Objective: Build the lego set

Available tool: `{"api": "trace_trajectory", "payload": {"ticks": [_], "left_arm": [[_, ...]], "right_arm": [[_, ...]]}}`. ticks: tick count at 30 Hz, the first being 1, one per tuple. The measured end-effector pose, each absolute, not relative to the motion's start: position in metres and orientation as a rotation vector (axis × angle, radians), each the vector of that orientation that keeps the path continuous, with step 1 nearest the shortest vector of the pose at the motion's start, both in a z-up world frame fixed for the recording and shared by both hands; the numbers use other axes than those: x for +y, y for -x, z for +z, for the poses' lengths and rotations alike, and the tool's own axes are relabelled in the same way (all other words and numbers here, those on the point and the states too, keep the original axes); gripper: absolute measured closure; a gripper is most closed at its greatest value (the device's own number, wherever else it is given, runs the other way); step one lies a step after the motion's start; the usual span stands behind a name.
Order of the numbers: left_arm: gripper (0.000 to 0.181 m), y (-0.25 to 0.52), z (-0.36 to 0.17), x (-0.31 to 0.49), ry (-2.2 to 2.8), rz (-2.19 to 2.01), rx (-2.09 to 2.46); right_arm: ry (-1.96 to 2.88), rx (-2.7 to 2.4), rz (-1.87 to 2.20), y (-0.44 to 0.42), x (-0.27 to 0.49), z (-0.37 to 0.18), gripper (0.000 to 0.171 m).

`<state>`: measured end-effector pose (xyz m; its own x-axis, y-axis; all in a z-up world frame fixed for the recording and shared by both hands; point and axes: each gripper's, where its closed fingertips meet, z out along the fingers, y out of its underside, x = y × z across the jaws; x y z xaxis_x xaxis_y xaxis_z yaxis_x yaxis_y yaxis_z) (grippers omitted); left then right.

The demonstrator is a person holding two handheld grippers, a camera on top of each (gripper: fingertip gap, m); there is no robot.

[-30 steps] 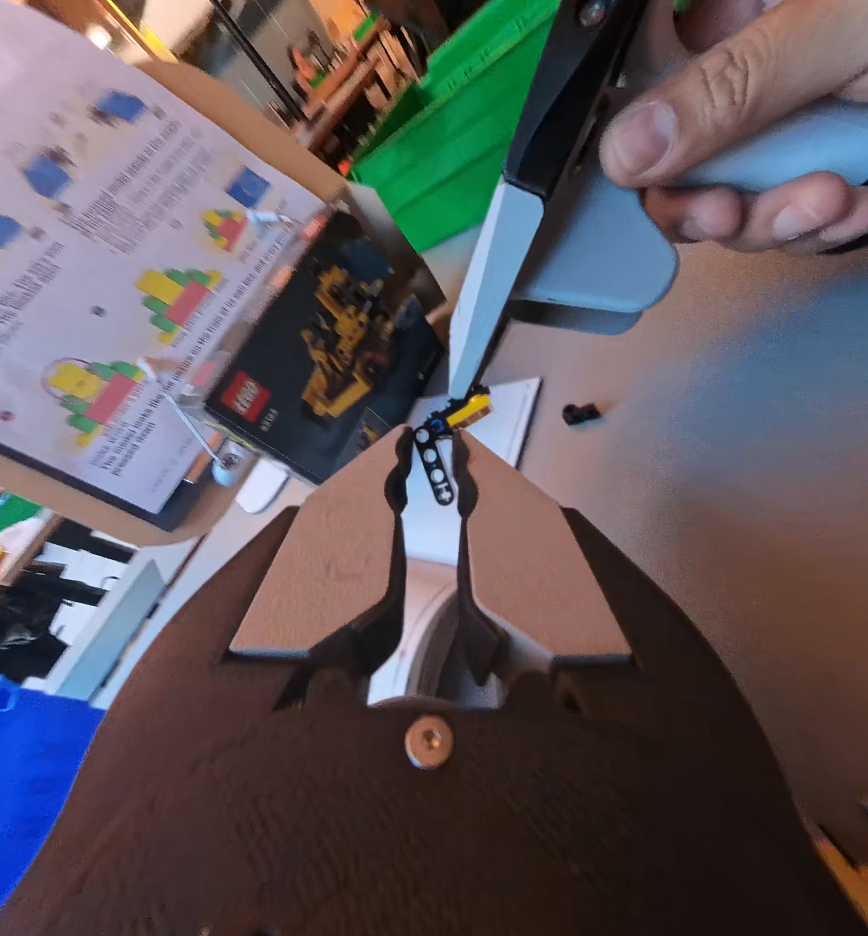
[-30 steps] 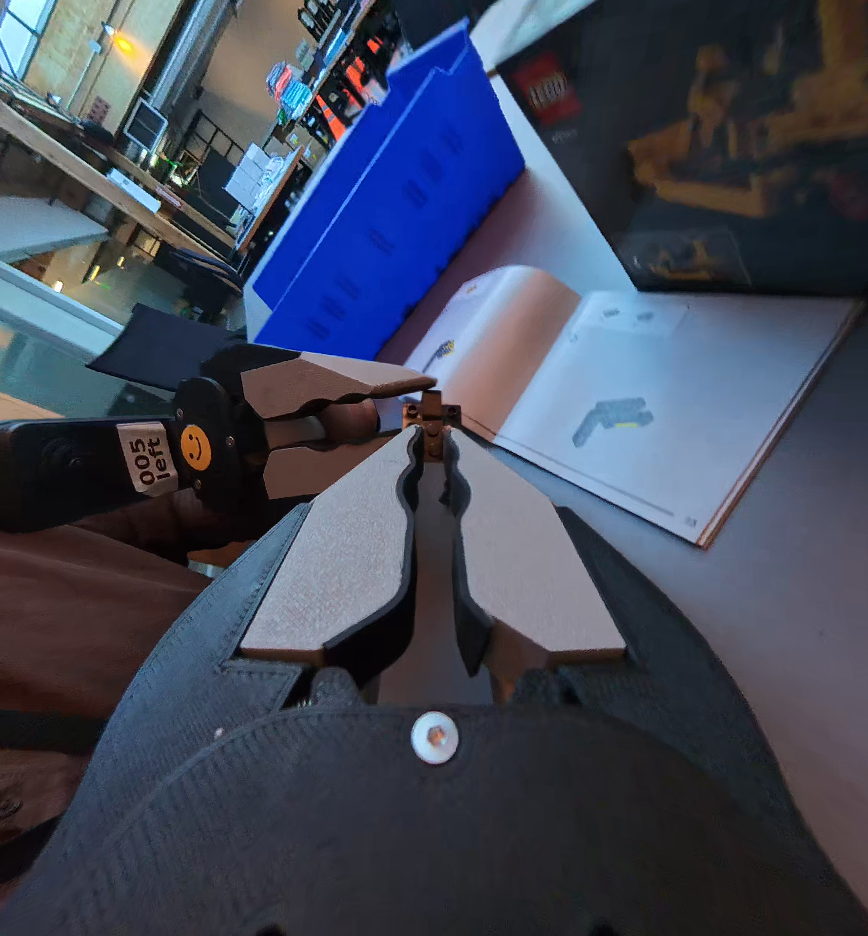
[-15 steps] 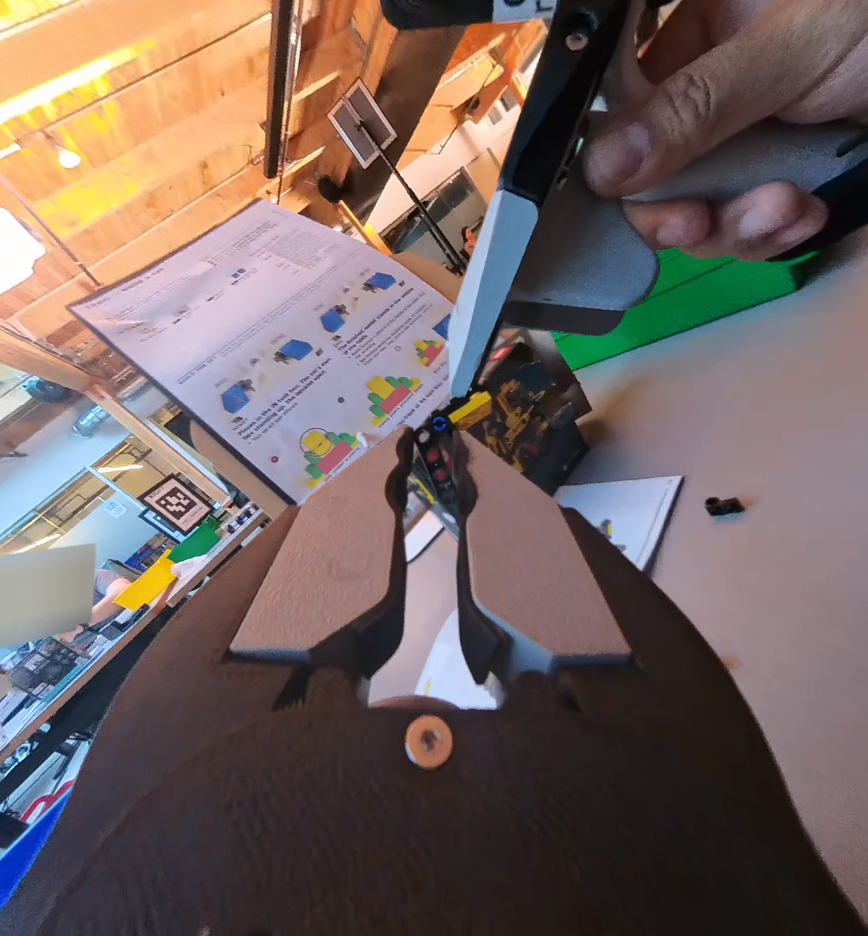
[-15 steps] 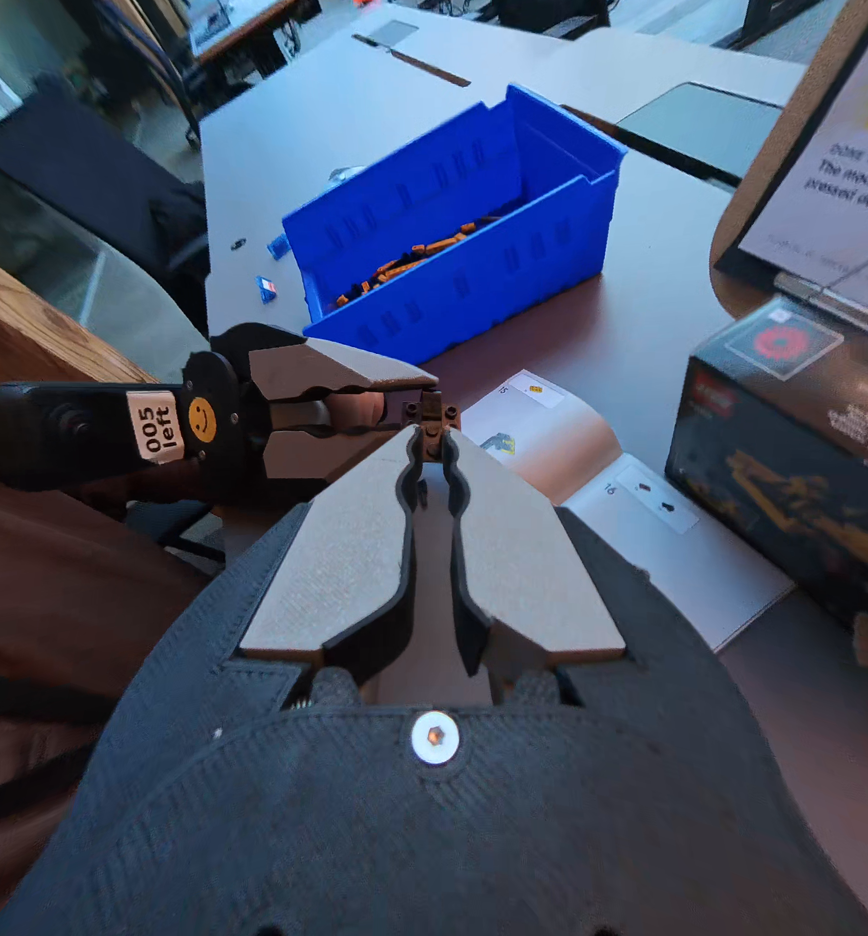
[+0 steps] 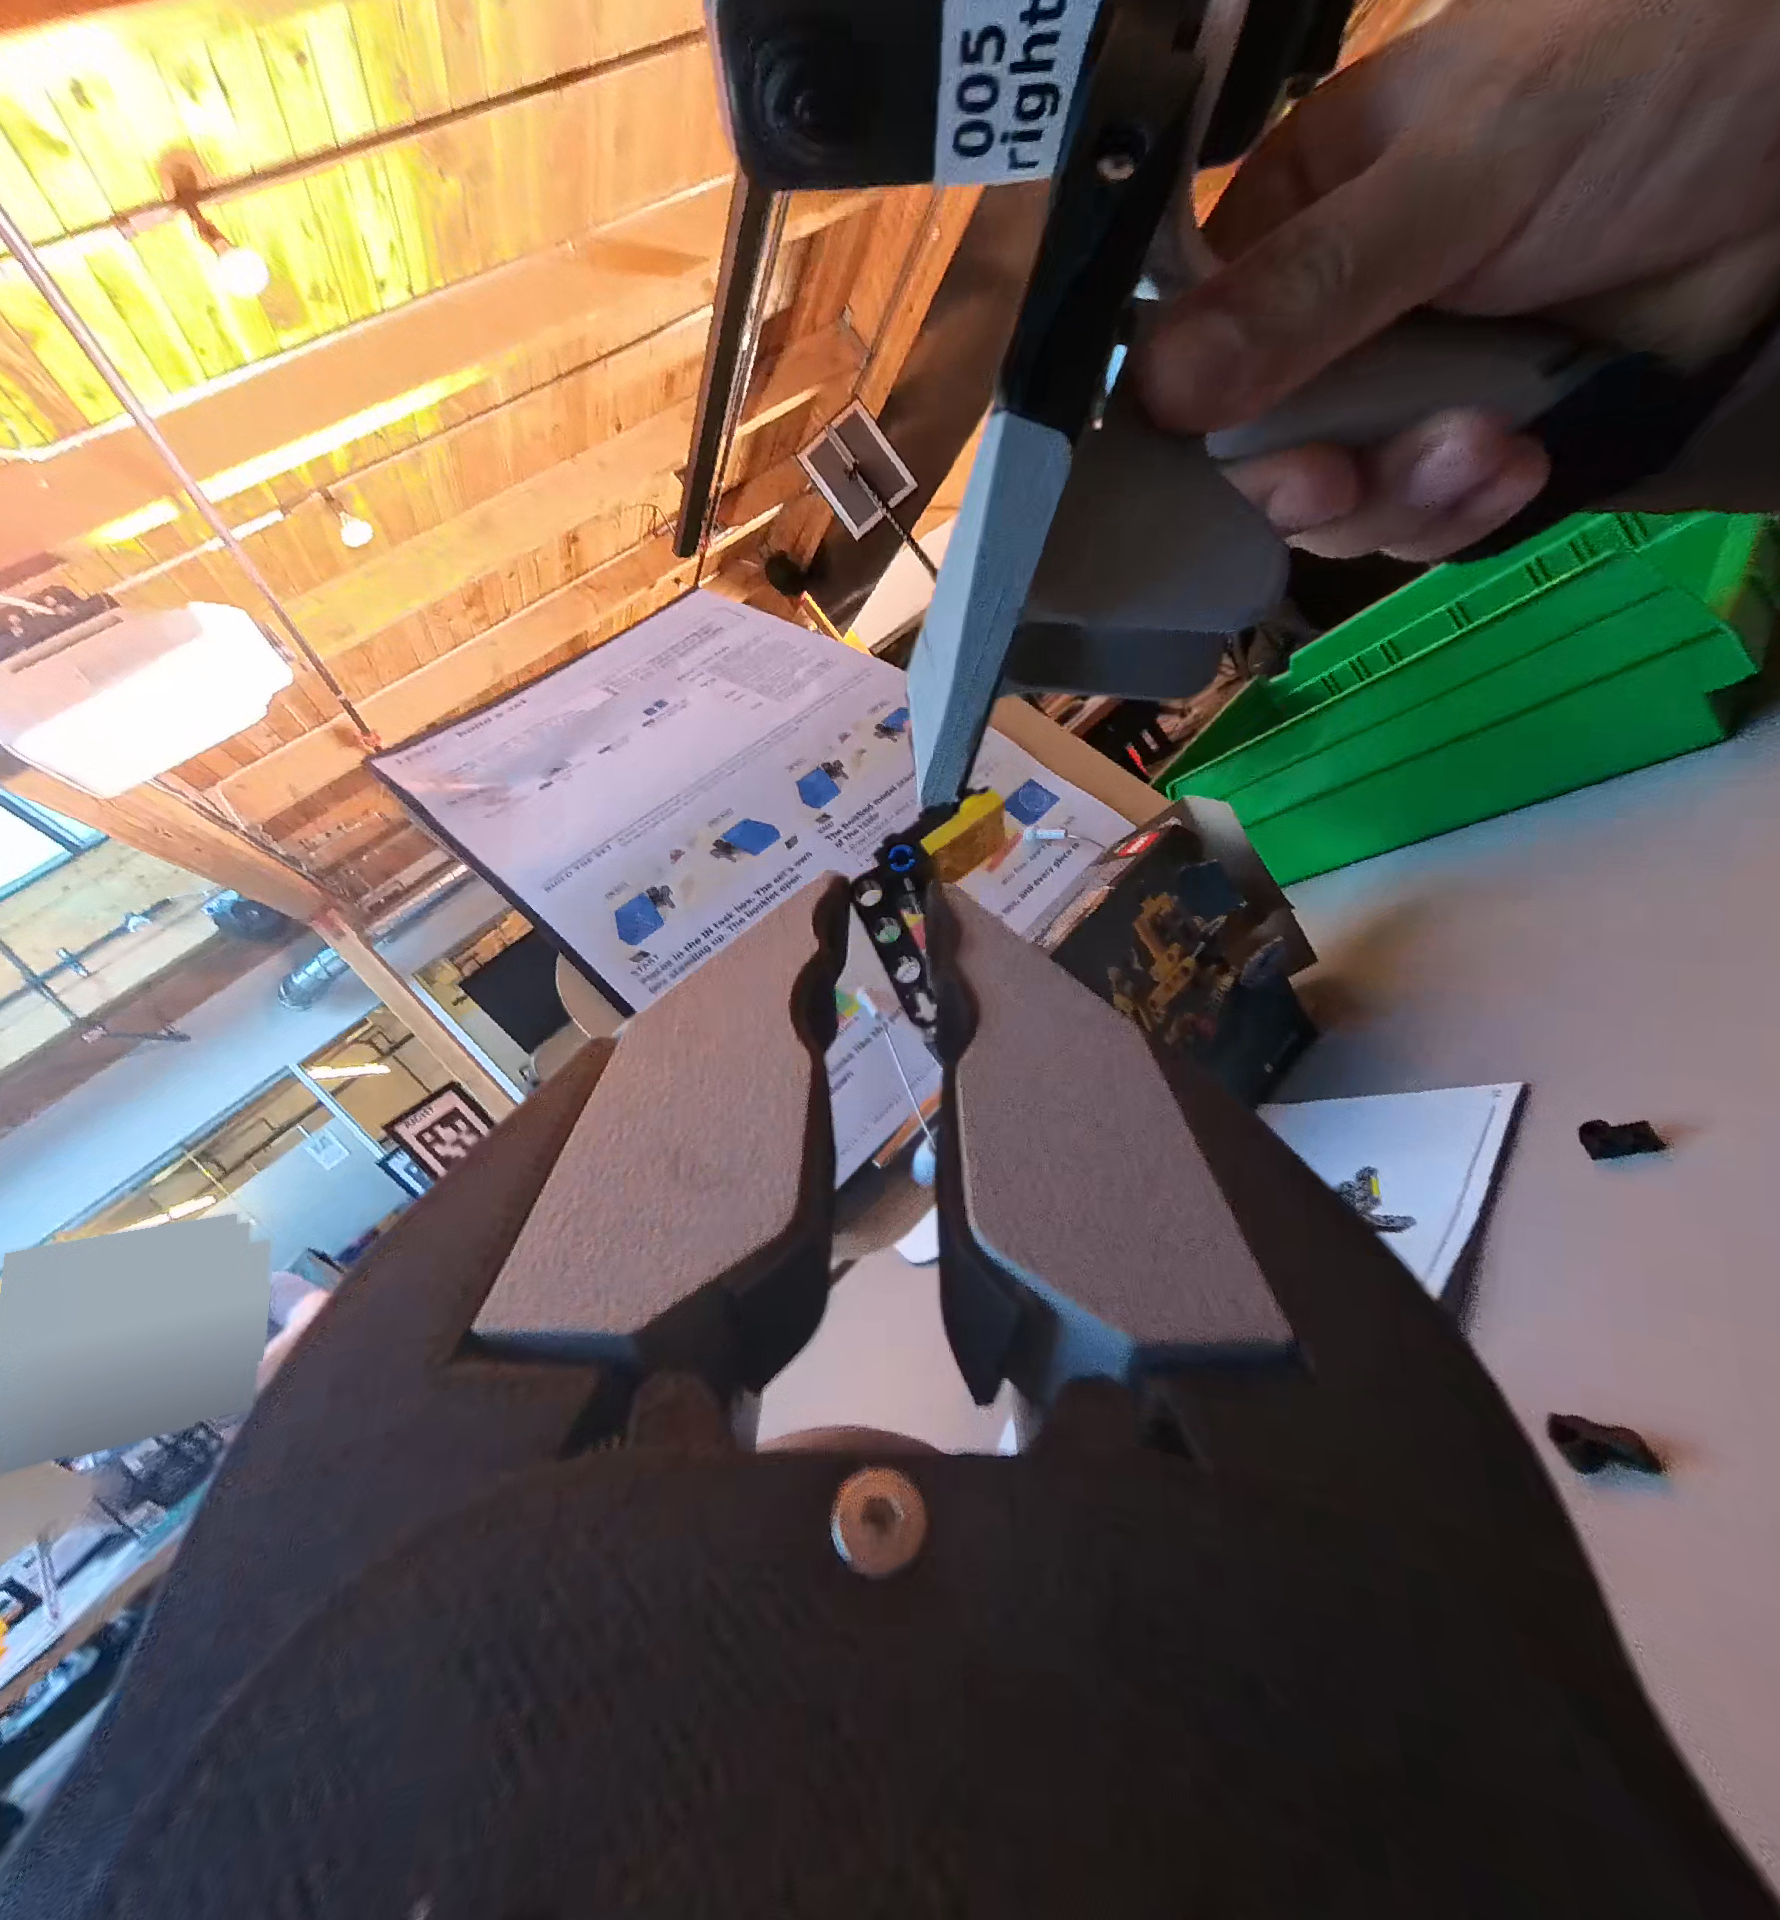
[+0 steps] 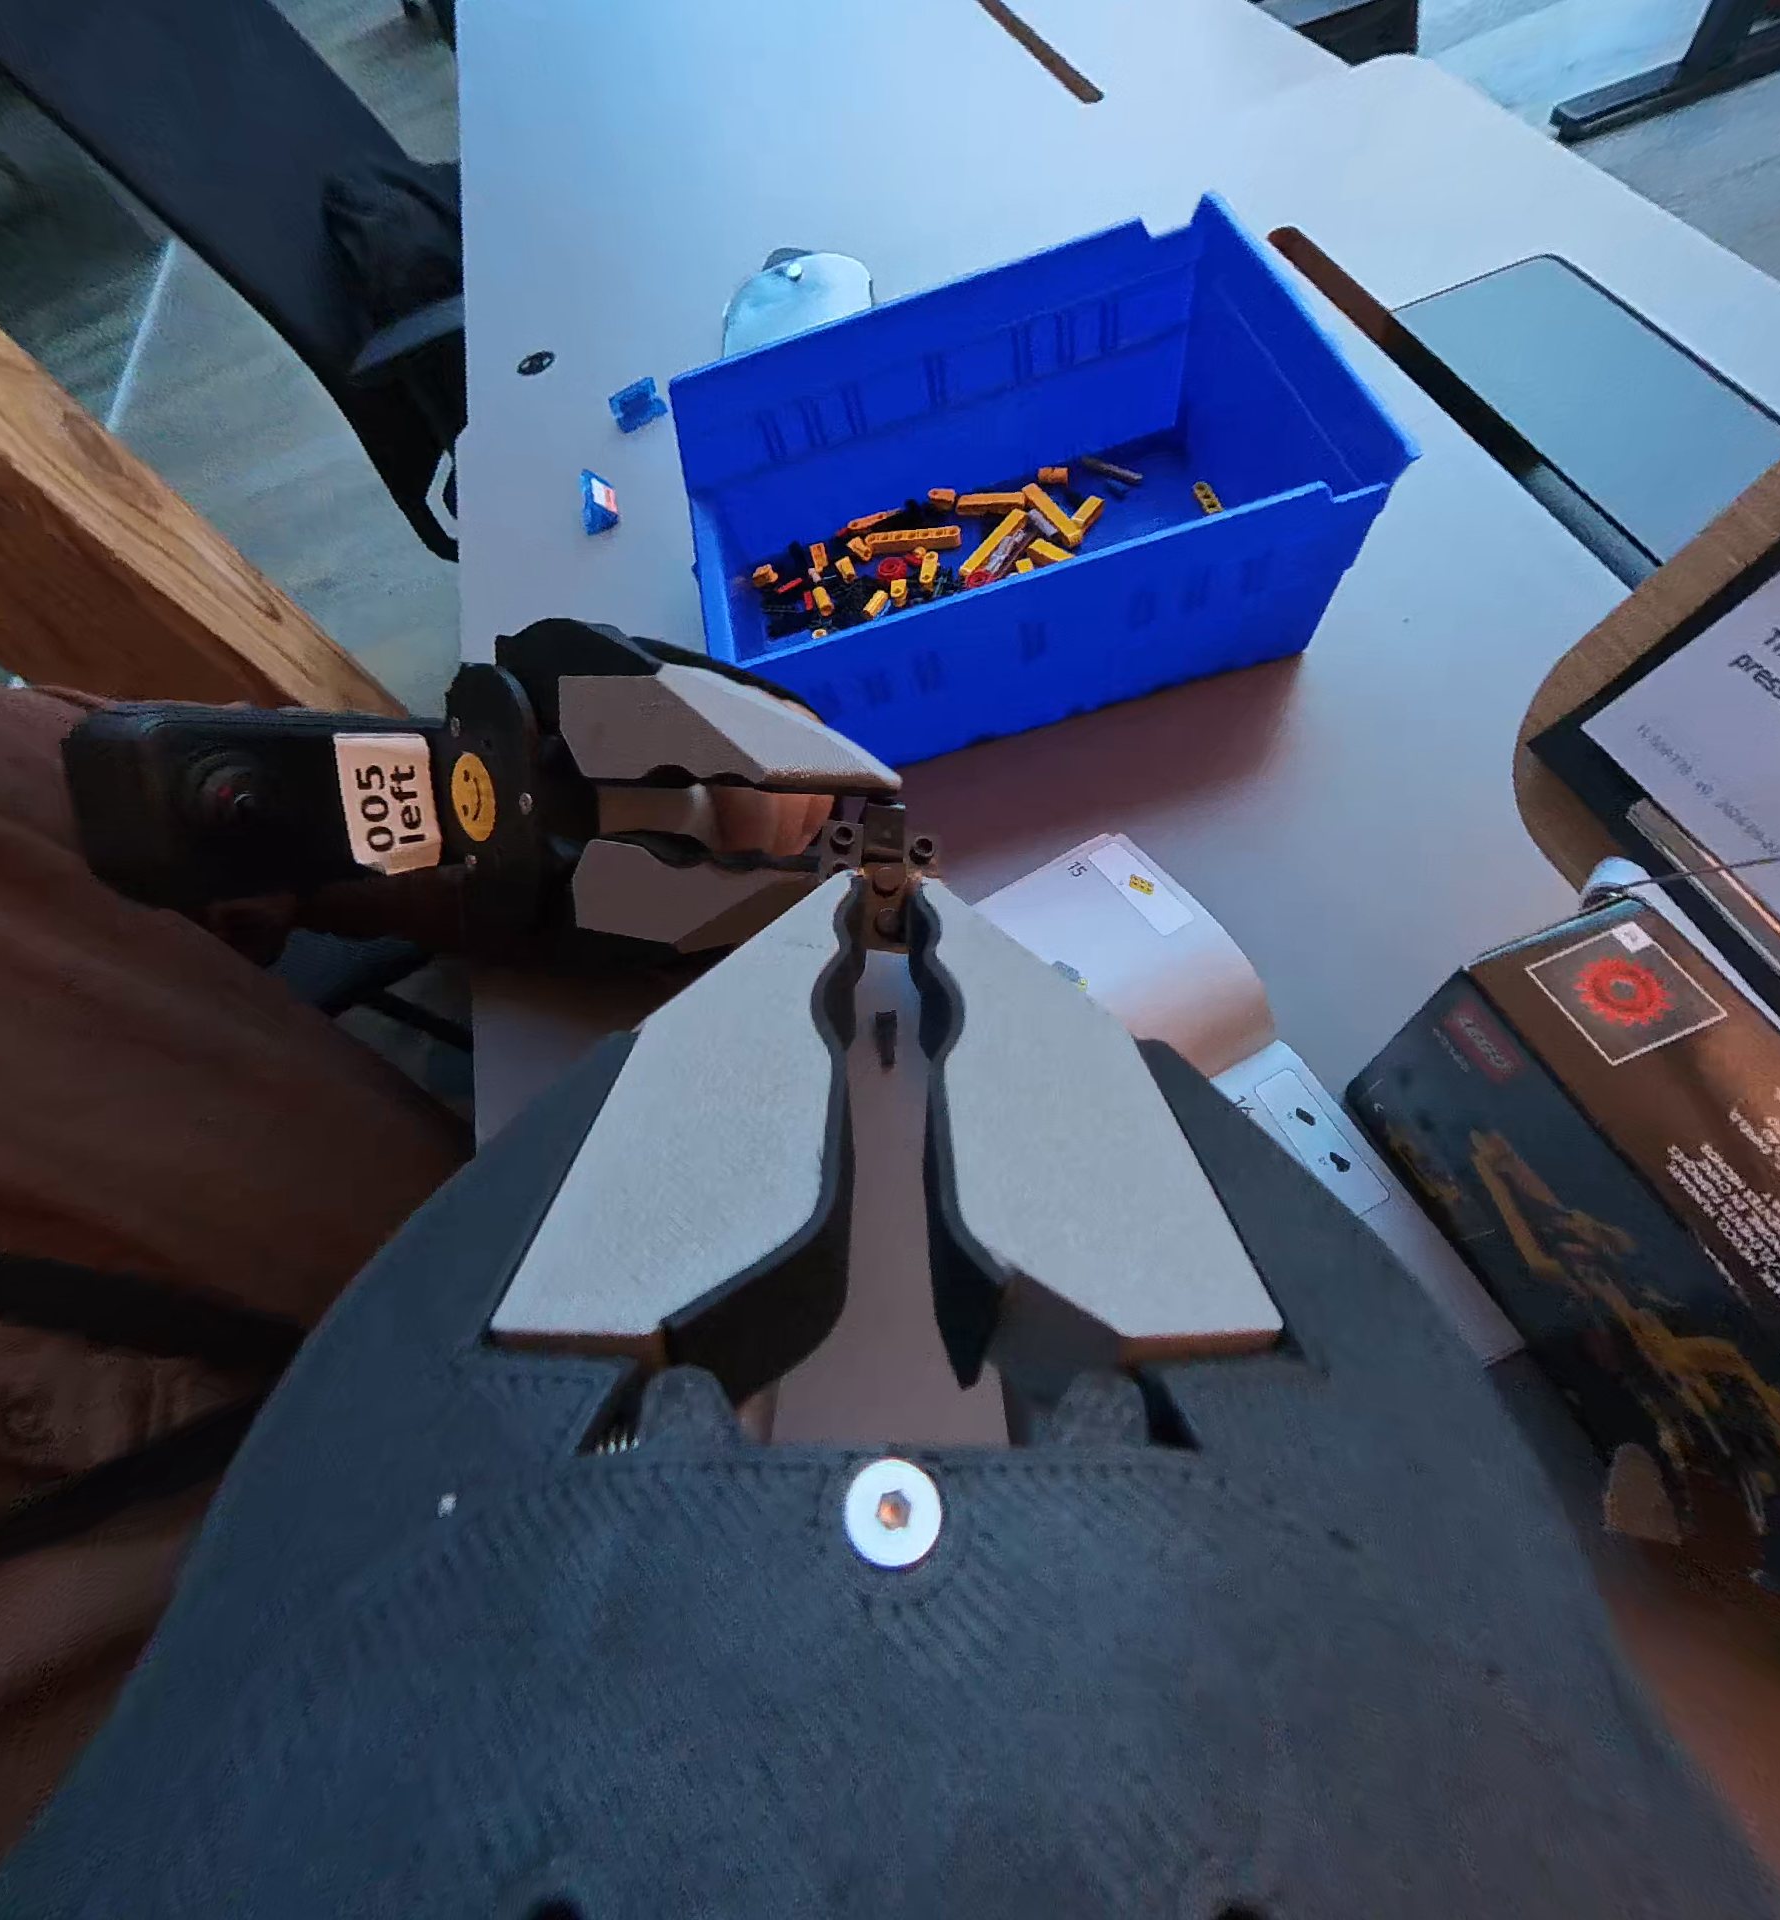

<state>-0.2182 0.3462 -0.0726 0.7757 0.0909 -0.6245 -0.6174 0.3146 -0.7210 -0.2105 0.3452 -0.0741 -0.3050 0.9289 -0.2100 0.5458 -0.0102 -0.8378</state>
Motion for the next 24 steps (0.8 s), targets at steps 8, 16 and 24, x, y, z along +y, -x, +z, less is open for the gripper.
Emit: {"api": "trace_trajectory", "payload": {"ticks": [8, 16, 24], "left_arm": [[0.171, 0.219, -0.067, 0.342, 1.138, 0.510, 0.522], [0.170, 0.213, -0.066, 0.337, 1.083, 0.522, 0.545], [0.170, 0.208, -0.060, 0.330, 1.024, 0.579, 0.580]], "right_arm": [[1.473, -1.908, 1.231, 0.211, 0.342, -0.068, 0.167], [1.447, -1.940, 1.221, 0.208, 0.338, -0.067, 0.167], [1.420, -1.964, 1.318, 0.204, 0.332, -0.061, 0.167]]}}
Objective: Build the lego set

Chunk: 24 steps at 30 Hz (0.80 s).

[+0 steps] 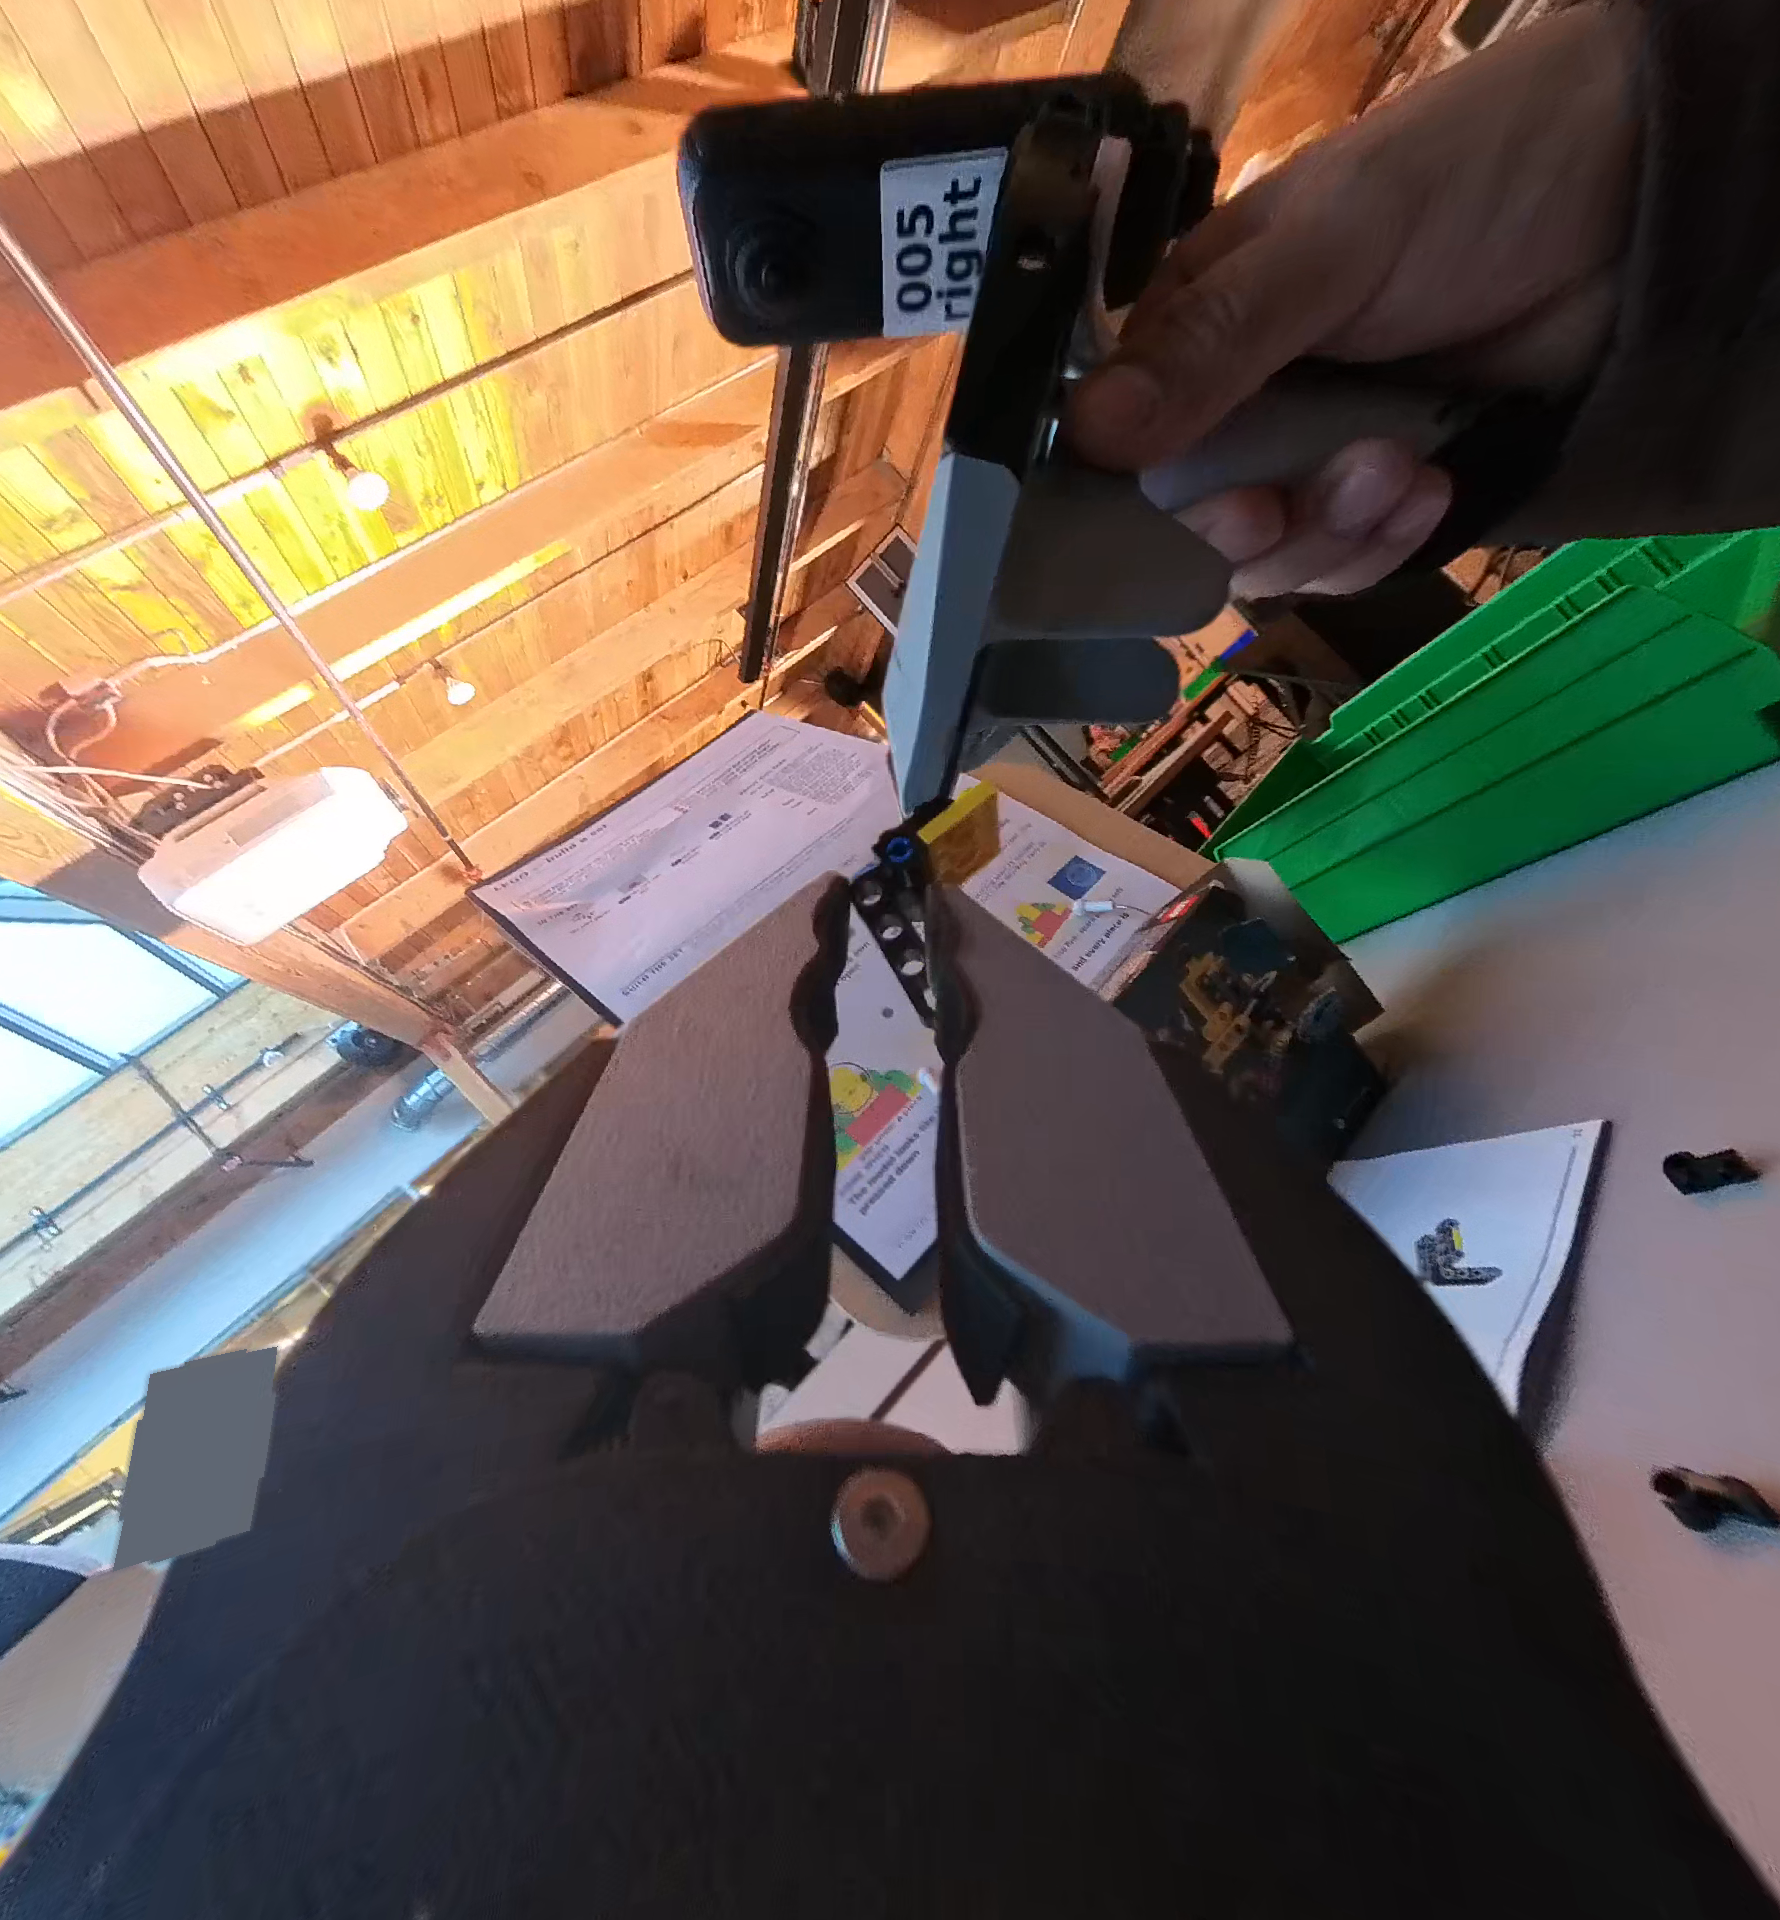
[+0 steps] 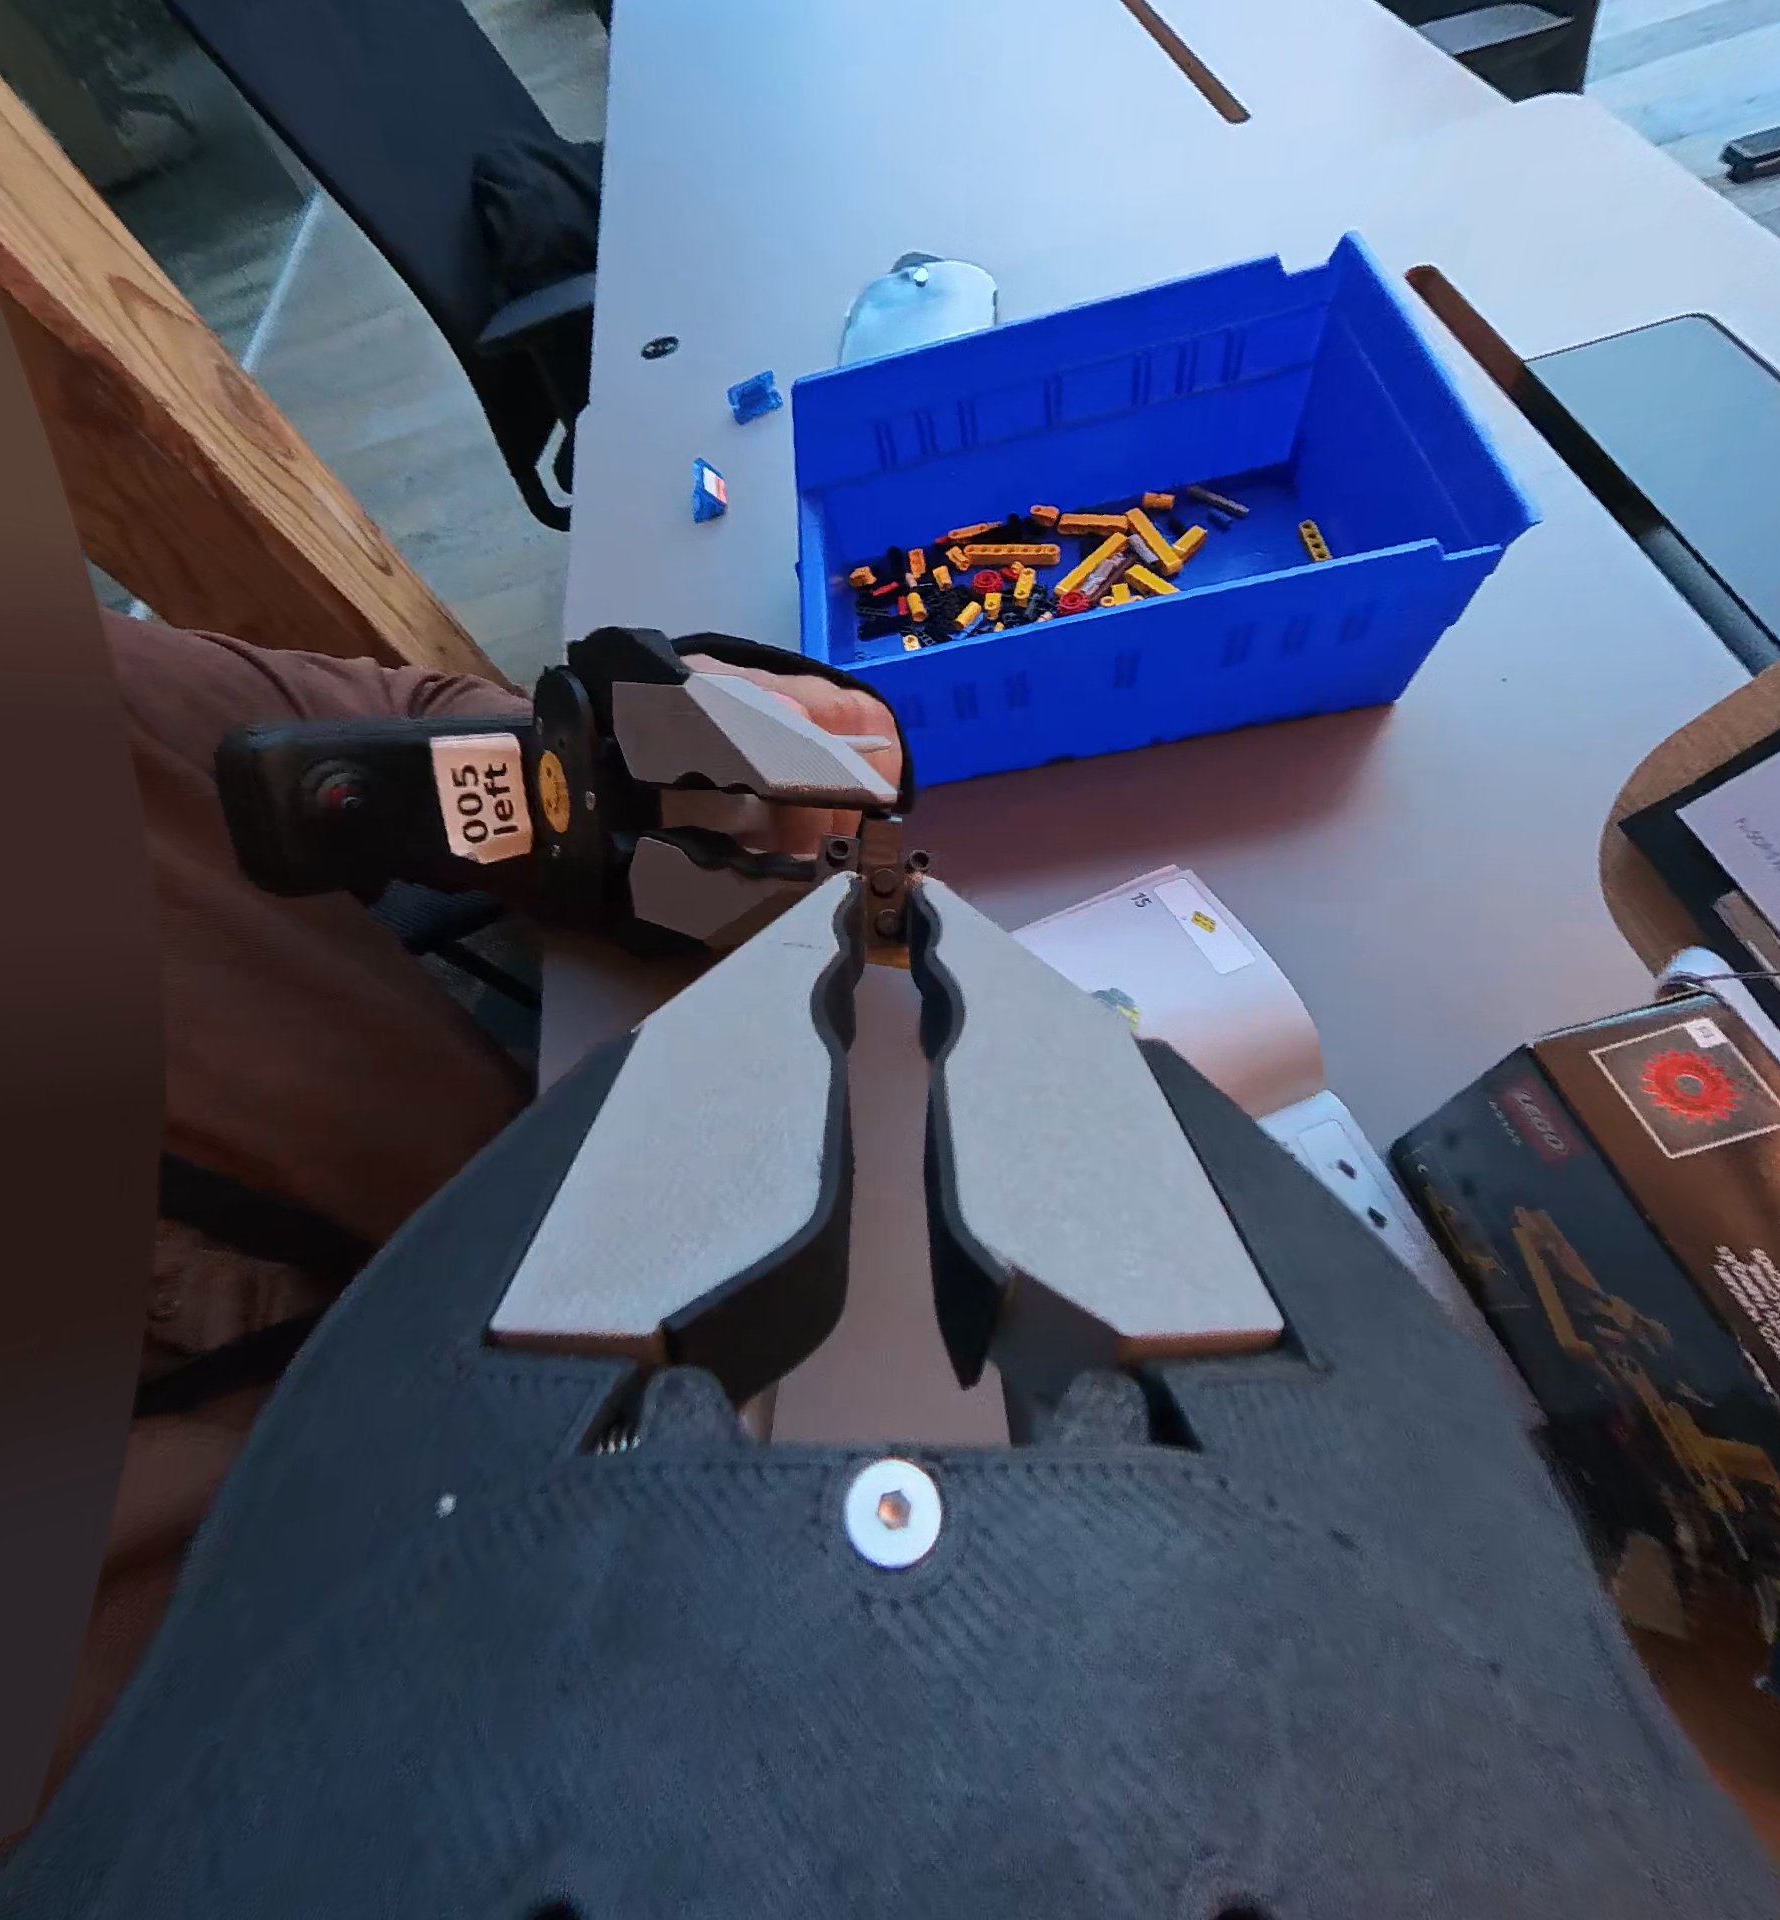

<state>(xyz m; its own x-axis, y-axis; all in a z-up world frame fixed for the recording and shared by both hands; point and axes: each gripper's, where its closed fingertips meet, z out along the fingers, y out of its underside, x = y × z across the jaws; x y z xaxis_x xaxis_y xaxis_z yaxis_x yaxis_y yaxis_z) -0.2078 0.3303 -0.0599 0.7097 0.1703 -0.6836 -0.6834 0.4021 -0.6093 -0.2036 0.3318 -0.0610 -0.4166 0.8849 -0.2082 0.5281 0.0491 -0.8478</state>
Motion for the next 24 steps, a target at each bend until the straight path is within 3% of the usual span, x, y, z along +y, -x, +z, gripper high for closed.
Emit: {"api": "trace_trajectory", "payload": {"ticks": [24], "left_arm": [[0.170, 0.197, -0.049, 0.318, 0.927, 0.705, 0.624]], "right_arm": [[1.385, -1.975, 1.426, 0.195, 0.319, -0.049, 0.167]]}}
